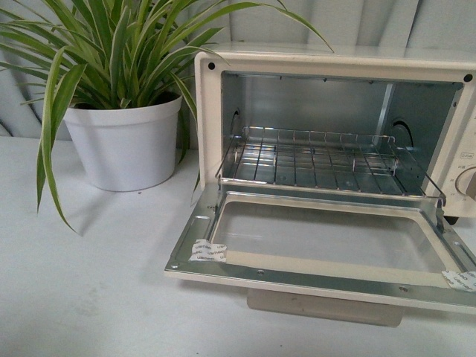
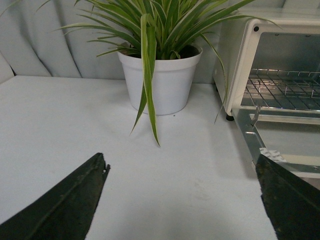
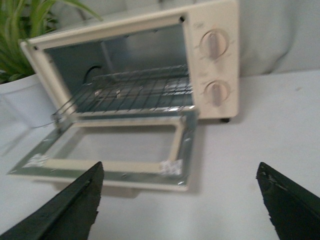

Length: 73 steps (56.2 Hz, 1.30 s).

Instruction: Open oven

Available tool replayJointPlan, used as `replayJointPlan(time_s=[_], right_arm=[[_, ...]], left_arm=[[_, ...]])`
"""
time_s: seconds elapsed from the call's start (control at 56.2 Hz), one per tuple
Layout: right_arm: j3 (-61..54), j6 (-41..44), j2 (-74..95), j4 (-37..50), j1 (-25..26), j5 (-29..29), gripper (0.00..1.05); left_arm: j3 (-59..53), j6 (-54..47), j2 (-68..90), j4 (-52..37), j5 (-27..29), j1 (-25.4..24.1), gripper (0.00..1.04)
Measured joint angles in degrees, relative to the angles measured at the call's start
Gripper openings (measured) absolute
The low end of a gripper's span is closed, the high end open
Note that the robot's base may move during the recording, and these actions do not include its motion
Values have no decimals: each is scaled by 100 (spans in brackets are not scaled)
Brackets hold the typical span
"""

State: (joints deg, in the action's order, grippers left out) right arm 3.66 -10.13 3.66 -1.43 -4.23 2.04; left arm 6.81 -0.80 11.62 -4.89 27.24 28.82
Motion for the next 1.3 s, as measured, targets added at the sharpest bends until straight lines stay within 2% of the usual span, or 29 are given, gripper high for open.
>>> replayJointPlan(time_s=[0.089,0.285,0.445,0.463,0.534,0.605,0.943,0.961,1.139,1.192,1.21,1.299], right_arm=[[-85,669,-131,96,391,-249,66],[-323,922,-330,122,409,-201,32],[-323,970,-343,122,409,-201,4],[-323,997,-343,122,409,-201,1],[-323,990,-345,122,409,-201,1],[-323,990,-345,122,409,-212,1],[-323,990,-345,122,409,-203,1],[-323,999,-345,122,409,-203,3],[-323,997,-345,122,409,-203,36],[-323,997,-345,122,409,-201,50],[-323,997,-345,122,409,-203,57],[-323,997,-345,122,409,-203,77]], left_arm=[[-136,42,-306,195,-507,-562,67],[-280,70,-640,358,-1300,-1377,32],[-374,81,-798,424,-1742,-1849,4],[-385,83,-811,428,-1788,-1893,4],[-439,90,-933,494,-2605,-2568,4],[-592,92,-1106,490,-2629,-2824,4],[-610,92,-1139,498,-2704,-2857,4],[-610,98,-1139,498,-2704,-2857,5],[-610,96,-1139,498,-2706,-2857,39],[-610,96,-1139,498,-2706,-2857,53],[-610,96,-1139,498,-2704,-2857,62],[-610,96,-1139,498,-2704,-2857,80]])
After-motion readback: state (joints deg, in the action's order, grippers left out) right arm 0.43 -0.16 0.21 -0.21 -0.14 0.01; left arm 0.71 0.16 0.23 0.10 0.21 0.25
